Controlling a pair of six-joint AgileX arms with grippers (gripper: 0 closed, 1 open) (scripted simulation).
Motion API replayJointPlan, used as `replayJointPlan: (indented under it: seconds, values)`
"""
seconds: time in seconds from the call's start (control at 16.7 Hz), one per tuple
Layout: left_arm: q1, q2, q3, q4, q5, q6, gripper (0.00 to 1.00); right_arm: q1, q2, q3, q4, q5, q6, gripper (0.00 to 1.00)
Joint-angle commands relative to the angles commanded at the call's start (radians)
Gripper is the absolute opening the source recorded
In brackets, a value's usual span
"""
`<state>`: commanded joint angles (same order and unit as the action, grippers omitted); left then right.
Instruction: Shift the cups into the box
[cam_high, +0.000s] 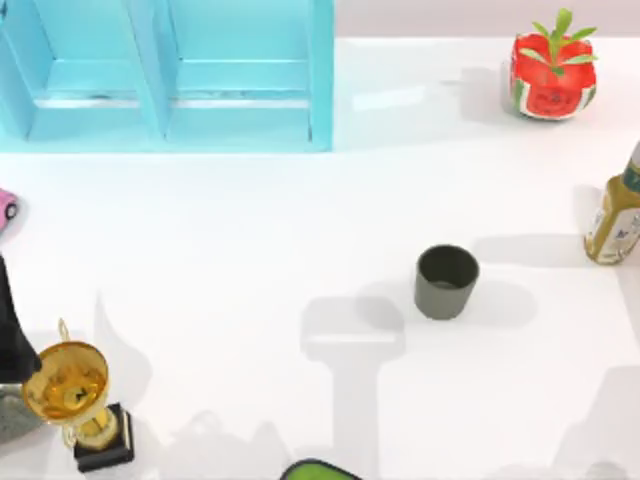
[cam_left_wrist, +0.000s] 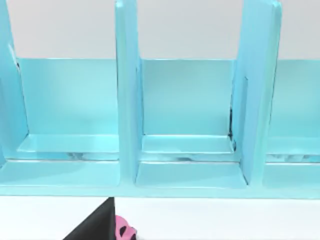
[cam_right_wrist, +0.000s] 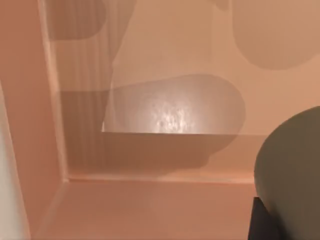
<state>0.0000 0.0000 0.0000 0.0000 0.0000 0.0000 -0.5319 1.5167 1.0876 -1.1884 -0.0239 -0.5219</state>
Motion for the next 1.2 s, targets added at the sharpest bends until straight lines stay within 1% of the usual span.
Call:
replayJointPlan:
  seconds: [0.6, 0.66, 1.2]
  values:
    - [0.0, 0.0, 0.0, 0.0, 0.0, 0.0, 1.0, 0.0, 0.0, 0.0, 0.0, 0.0, 0.0, 0.98]
    - [0.0, 0.0, 0.0, 0.0, 0.0, 0.0, 1.0, 0.0, 0.0, 0.0, 0.0, 0.0, 0.0, 1.0]
    - [0.0, 0.0, 0.0, 0.0, 0.0, 0.0, 1.0, 0.001, 0.0, 0.003, -0.003, 0.0, 0.0, 1.0]
